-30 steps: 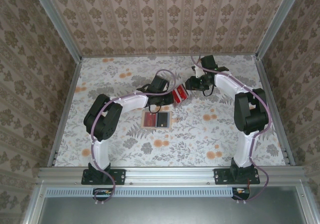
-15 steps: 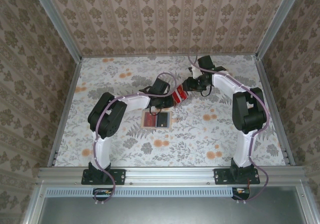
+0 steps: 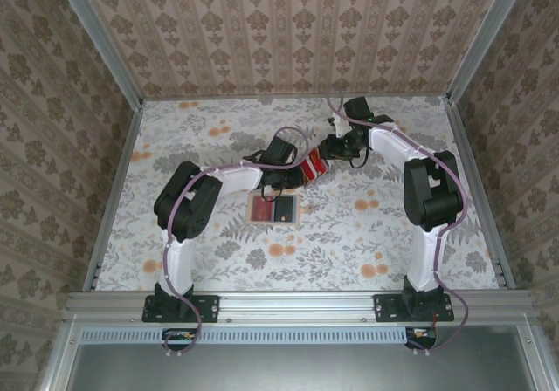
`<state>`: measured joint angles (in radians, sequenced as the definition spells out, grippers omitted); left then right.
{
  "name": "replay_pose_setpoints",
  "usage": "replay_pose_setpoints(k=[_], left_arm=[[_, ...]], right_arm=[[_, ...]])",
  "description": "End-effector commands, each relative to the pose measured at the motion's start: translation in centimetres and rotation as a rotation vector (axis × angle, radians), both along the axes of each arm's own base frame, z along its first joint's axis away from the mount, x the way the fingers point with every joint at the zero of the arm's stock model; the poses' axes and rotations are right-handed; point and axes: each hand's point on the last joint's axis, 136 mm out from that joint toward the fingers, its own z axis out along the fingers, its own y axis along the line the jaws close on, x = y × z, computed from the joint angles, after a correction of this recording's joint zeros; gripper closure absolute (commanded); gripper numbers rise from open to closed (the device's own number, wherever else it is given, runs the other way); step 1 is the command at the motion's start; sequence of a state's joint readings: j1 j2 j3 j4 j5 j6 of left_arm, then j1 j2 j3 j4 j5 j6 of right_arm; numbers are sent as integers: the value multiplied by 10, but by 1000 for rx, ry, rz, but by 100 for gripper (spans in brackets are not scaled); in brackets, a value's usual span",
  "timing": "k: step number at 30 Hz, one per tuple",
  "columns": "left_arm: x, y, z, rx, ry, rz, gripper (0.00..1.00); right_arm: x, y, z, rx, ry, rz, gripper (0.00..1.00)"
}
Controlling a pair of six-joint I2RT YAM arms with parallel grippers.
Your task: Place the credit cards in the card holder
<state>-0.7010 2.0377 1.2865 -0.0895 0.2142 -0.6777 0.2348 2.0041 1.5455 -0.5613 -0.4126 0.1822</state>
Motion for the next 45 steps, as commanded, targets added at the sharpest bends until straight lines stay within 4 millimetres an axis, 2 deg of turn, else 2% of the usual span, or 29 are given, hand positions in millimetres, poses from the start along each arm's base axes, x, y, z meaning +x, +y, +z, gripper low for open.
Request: replay_pose_setpoints(k=[1, 8, 18, 25, 32, 39, 45], left_arm=[[5, -10, 8, -32, -9, -8, 87], [4, -11, 9, -32, -14, -8, 87], [2, -8, 15, -29, -20, -7, 87], [1, -5, 27, -38, -45, -7, 87], [0, -6, 41, -64, -64, -11, 87], [-4, 0, 67, -98, -107, -5, 87], [-10, 10, 91, -189, -131, -7, 87]], right_arm=[[-11, 12, 26, 52, -23, 37, 61], [-11, 11, 25, 51, -23, 34, 65], [-9, 2, 26, 12, -28, 12, 84], [-10, -4, 44, 10, -70, -10, 92], [-16, -9, 61, 2, -109, -26, 95], [-28, -13, 81, 18, -139, -39, 95], [-42, -5, 109, 117, -169, -49, 95]])
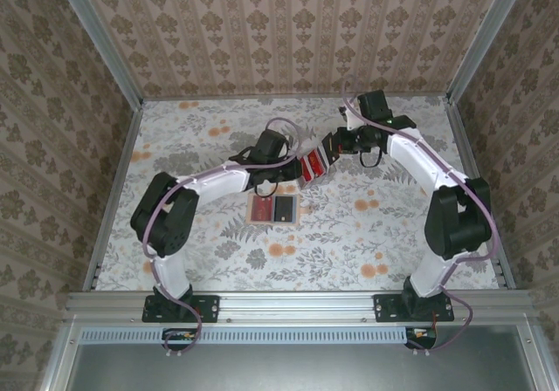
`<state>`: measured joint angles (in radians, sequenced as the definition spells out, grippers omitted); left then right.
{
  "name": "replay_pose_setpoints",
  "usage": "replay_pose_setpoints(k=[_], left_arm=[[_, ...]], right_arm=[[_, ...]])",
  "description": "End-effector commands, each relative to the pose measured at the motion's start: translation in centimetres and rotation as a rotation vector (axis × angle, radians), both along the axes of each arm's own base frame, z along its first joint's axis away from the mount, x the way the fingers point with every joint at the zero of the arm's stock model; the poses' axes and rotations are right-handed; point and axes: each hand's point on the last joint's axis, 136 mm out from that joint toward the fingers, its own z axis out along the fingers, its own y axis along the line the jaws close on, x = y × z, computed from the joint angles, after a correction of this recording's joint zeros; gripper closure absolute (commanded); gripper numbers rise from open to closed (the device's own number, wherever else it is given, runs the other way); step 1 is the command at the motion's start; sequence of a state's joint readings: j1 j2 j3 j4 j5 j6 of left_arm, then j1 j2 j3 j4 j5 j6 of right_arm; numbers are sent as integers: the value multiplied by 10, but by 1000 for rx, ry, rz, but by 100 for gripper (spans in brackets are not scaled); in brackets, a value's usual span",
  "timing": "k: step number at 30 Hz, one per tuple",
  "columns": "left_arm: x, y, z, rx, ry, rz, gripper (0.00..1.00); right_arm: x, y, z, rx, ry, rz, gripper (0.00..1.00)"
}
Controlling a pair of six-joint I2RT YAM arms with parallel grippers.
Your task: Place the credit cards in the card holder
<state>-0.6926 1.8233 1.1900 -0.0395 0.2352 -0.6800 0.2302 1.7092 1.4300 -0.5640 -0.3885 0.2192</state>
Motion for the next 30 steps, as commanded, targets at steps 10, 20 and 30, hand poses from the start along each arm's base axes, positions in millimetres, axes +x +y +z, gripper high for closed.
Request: replay_pose_setpoints(k=[10, 20, 30], left_arm=[[-22, 79, 2, -90, 32, 87, 86], [-51, 157, -39, 129, 103, 167, 86], [-75, 165, -66, 168, 203, 148, 94]], right_arm=[[-51, 70, 26, 401, 56, 58, 94], [-98, 129, -41, 386, 160, 73, 94], [-124, 140, -103, 354, 227, -2, 94]])
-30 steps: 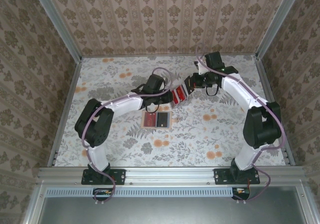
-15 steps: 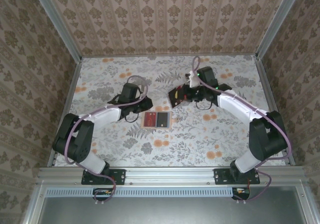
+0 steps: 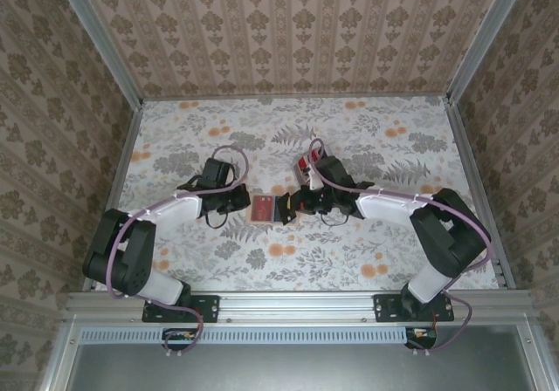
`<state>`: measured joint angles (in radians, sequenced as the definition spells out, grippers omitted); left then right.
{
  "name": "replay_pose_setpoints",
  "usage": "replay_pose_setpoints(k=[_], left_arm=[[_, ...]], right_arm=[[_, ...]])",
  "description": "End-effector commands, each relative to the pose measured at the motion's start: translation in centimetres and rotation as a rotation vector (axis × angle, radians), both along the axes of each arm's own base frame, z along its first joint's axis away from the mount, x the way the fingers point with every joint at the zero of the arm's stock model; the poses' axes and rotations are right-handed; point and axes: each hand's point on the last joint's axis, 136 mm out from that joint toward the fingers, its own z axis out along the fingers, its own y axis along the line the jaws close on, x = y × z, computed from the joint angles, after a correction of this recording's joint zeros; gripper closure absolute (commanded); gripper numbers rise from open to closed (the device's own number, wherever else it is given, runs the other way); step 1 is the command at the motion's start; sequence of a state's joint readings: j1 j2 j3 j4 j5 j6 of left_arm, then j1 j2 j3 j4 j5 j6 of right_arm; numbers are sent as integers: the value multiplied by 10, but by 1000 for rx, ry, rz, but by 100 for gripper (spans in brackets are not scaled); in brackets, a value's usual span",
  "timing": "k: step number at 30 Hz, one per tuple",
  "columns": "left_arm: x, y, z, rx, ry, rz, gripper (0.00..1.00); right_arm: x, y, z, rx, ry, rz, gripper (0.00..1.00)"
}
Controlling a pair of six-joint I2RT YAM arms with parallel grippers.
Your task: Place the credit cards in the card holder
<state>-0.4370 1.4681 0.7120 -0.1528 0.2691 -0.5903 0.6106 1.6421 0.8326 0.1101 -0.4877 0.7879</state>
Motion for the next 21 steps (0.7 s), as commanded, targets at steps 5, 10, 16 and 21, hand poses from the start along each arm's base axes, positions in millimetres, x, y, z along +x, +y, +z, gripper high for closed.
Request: replay_pose_setpoints(k=[5, 10, 16, 21], left_arm=[[-15, 6, -23, 19, 78, 2, 94], [-21, 4, -34, 12, 95, 25, 94], [-35, -11, -41, 31, 105, -19, 94], [-39, -11, -41, 44, 113, -25, 95]], right_arm=[[5, 11, -18, 42, -3, -65, 94], [7, 15, -17, 28, -15, -42, 94], [12, 16, -16, 15, -24, -45, 94], [13, 11, -15, 2, -31, -60, 94]])
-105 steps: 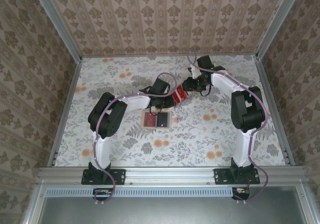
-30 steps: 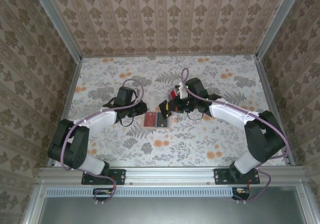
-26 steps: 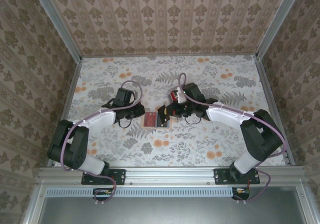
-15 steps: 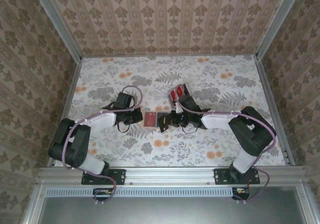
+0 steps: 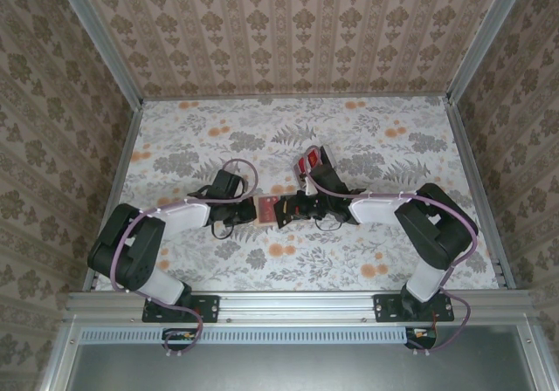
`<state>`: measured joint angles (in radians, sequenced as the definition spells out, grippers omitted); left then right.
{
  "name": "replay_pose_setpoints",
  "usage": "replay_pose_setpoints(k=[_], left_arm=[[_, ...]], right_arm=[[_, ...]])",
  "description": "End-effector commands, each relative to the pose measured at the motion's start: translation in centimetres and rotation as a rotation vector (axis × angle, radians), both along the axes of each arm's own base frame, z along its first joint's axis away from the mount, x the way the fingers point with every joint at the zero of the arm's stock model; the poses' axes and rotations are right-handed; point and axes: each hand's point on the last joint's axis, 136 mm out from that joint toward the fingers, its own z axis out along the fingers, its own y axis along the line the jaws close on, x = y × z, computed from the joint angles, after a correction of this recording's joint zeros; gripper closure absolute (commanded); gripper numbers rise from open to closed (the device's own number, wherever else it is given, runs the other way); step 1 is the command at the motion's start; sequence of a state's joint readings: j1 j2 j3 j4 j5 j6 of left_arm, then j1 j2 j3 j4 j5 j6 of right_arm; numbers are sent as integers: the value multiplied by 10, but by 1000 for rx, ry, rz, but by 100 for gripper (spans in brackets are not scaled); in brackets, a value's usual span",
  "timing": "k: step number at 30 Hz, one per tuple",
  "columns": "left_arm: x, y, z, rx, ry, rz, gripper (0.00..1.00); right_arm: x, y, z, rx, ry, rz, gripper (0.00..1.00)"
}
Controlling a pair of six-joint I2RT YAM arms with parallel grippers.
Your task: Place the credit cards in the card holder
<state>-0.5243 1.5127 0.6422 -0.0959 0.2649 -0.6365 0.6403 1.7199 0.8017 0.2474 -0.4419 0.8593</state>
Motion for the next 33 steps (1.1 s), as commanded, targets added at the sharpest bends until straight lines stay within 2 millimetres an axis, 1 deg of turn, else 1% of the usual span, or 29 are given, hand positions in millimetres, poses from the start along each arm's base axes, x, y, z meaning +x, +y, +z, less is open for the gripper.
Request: replay_pose_setpoints(k=[1, 6, 9, 16, 24, 33], left_arm=[[-9, 7, -10, 37, 37, 22, 95], [-10, 12, -10, 65, 36, 25, 96], [-9, 13, -9, 57, 24, 31, 96], [-10, 12, -10, 57, 29, 31, 96], [-9, 11, -10, 59, 24, 28, 96], [-11, 6, -11, 53, 36, 21, 97]], right_arm=[[9, -1, 7, -18, -46, -13, 94], [12, -12, 1, -47, -40, -29, 94], [14, -13, 0, -41, -42, -37, 94], [18, -4, -7, -15, -16, -22, 94], [20, 1, -18, -13, 6, -18, 94], [31, 5, -28, -18, 3, -33, 94]])
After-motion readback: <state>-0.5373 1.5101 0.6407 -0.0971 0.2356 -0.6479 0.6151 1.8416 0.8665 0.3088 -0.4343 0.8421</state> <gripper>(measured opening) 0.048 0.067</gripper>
